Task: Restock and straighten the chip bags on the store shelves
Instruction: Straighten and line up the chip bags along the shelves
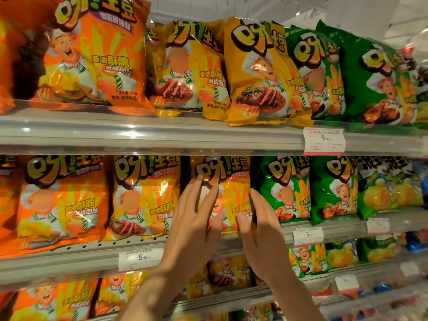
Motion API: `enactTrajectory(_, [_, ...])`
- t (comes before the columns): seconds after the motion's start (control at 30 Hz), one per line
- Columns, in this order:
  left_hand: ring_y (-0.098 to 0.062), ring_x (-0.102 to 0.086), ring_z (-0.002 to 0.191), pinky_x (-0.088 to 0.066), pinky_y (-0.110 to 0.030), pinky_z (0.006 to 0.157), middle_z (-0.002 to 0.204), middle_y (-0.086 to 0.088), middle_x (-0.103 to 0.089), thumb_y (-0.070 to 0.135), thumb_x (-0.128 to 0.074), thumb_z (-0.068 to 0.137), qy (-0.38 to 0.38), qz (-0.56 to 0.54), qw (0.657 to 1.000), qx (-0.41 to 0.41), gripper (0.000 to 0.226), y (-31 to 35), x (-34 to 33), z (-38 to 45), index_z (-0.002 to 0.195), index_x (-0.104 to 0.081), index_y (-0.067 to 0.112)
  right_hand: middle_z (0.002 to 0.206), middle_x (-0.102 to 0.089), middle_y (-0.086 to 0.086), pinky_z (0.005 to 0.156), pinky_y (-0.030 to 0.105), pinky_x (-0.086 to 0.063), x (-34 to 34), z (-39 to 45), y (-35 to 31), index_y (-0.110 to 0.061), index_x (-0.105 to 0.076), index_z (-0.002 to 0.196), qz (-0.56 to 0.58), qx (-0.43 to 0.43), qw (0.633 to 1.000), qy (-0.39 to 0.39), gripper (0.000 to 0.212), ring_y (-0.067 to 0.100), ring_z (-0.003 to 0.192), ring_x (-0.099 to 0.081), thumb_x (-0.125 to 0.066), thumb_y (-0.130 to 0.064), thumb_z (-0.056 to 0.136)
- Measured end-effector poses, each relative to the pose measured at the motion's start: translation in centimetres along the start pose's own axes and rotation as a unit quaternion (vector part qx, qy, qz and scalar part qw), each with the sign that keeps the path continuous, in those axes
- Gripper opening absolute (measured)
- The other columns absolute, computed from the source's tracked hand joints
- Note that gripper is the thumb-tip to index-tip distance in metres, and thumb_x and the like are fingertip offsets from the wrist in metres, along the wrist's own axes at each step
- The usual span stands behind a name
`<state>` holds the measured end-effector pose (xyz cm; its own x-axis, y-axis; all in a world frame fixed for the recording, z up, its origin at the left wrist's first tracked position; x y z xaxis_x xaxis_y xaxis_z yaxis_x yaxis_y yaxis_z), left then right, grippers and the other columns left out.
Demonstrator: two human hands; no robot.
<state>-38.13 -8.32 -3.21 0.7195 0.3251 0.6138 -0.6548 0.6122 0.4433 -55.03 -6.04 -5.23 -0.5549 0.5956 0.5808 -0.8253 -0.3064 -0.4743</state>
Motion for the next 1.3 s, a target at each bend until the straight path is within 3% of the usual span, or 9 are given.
enactTrajectory(0.07, [-0.022, -0.023, 0.15, -0.028, -0.041, 0.12, 0.162, -0.006, -0.026, 0.032, -0.051, 0.101, 0.011, -0.005, 0.999, -0.035, 0.055, -0.3, 0.1, -1.6, 0.154, -0.036, 0.027, 0.15, -0.048, -0.004, 0.113, 0.036, -0.04, 0.1, -2.0, 0.7, -0.031, -0.034, 0.152, -0.009, -0.042, 0.998, -0.036, 0.062, 0.012, 0.139, -0.044, -0.031, -0.064, 0.1])
enactTrajectory(0.17, [-0.023, -0.039, 0.14, -0.032, -0.035, 0.115, 0.153, -0.005, -0.039, 0.035, -0.05, 0.1, 0.029, -0.039, 0.998, -0.049, 0.051, -0.9, 0.4, -4.2, 0.148, -0.045, 0.021, 0.161, -0.027, -0.015, 0.118, 0.032, -0.023, 0.6, -4.6, 1.1, -0.038, -0.033, 0.153, -0.016, -0.087, 0.995, -0.044, 0.07, 0.004, 0.149, -0.021, -0.032, -0.074, 0.093])
enactTrajectory(0.27, [-0.022, -0.045, 0.136, -0.036, -0.035, 0.113, 0.146, -0.003, -0.047, 0.038, -0.049, 0.099, 0.033, -0.053, 0.998, -0.031, 0.049, -1.1, -0.1, -6.3, 0.145, -0.046, 0.022, 0.16, -0.029, -0.013, 0.116, 0.029, -0.027, 1.1, -6.7, 0.8, -0.036, -0.039, 0.151, -0.003, -0.094, 0.995, -0.041, 0.065, 0.005, 0.149, -0.023, -0.04, -0.069, 0.094])
enactTrajectory(0.4, [-0.017, -0.043, 0.136, -0.037, -0.037, 0.112, 0.145, 0.003, -0.047, 0.041, -0.046, 0.1, 0.05, -0.076, 0.996, -0.016, 0.05, -0.4, -0.3, -7.4, 0.146, -0.046, 0.023, 0.147, -0.041, -0.024, 0.103, 0.005, -0.029, 2.0, -7.3, 1.2, -0.043, -0.036, 0.148, 0.027, -0.098, 0.992, -0.068, 0.053, -0.002, 0.137, -0.038, -0.049, -0.056, 0.098])
enactTrajectory(0.53, [-0.018, -0.048, 0.134, -0.047, -0.044, 0.105, 0.141, 0.004, -0.05, 0.033, -0.054, 0.096, 0.083, -0.113, 0.99, -0.001, 0.048, 1.1, -0.7, -7.4, 0.142, -0.052, 0.018, 0.154, -0.033, -0.022, 0.107, 0.008, -0.019, 2.8, -7.5, 3.6, -0.041, -0.029, 0.152, -0.004, -0.118, 0.986, -0.121, 0.066, -0.004, 0.139, -0.03, -0.036, -0.071, 0.094])
enactTrajectory(0.7, [-0.007, -0.04, 0.138, -0.03, -0.016, 0.111, 0.144, 0.01, -0.044, 0.036, -0.053, 0.096, 0.093, -0.064, 0.992, 0.059, 0.047, 5.4, -4.0, -6.6, 0.142, -0.051, 0.024, 0.153, -0.031, -0.024, 0.111, 0.016, -0.021, 5.7, -6.3, 7.7, -0.039, -0.03, 0.152, 0.034, -0.108, 0.98, -0.163, 0.074, -0.004, 0.14, -0.026, -0.032, -0.079, 0.089])
enactTrajectory(0.9, [-0.015, -0.048, 0.129, -0.047, -0.035, 0.101, 0.141, 0.007, -0.042, 0.035, -0.055, 0.096, 0.102, -0.037, 0.989, 0.099, 0.051, 11.5, -9.2, -4.3, 0.145, -0.046, 0.027, 0.146, -0.037, -0.02, 0.109, 0.034, -0.042, 11.5, -3.9, 14.1, -0.038, -0.031, 0.15, 0.059, -0.075, 0.98, -0.172, 0.074, 0.006, 0.134, -0.04, -0.032, -0.079, 0.088])
enactTrajectory(1.0, [-0.016, -0.046, 0.13, -0.054, -0.041, 0.091, 0.144, 0.006, -0.038, 0.041, -0.052, 0.097, 0.102, -0.029, 0.987, 0.118, 0.053, 13.5, -10.6, -2.6, 0.148, -0.041, 0.029, 0.147, -0.033, -0.021, 0.108, 0.031, -0.039, 14.0, -2.1, 16.6, -0.04, -0.026, 0.153, 0.045, -0.042, 0.985, -0.159, 0.066, 0.007, 0.139, -0.034, -0.037, -0.067, 0.094])
enactTrajectory(1.3, [-0.02, -0.01, 0.153, -0.023, -0.038, 0.115, 0.165, -0.003, -0.007, 0.05, -0.052, 0.098, 0.063, 0.033, 0.99, 0.122, 0.064, 14.9, -12.9, 3.7, 0.154, -0.022, 0.044, 0.147, -0.042, 0.004, 0.115, 0.029, -0.029, 16.6, 3.3, 15.9, -0.016, -0.034, 0.153, -0.012, 0.066, 0.995, -0.07, 0.065, 0.018, 0.139, -0.038, -0.052, -0.047, 0.099])
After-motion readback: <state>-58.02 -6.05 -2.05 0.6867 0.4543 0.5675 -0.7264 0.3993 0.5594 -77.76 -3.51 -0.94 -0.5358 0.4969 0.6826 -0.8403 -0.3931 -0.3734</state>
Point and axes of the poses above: each hand's wrist, its own z-axis towards the middle knuckle, its own x-axis out of the back of the hand, y = z × x, the point moved 4 cm from there along z, towards the middle knuckle
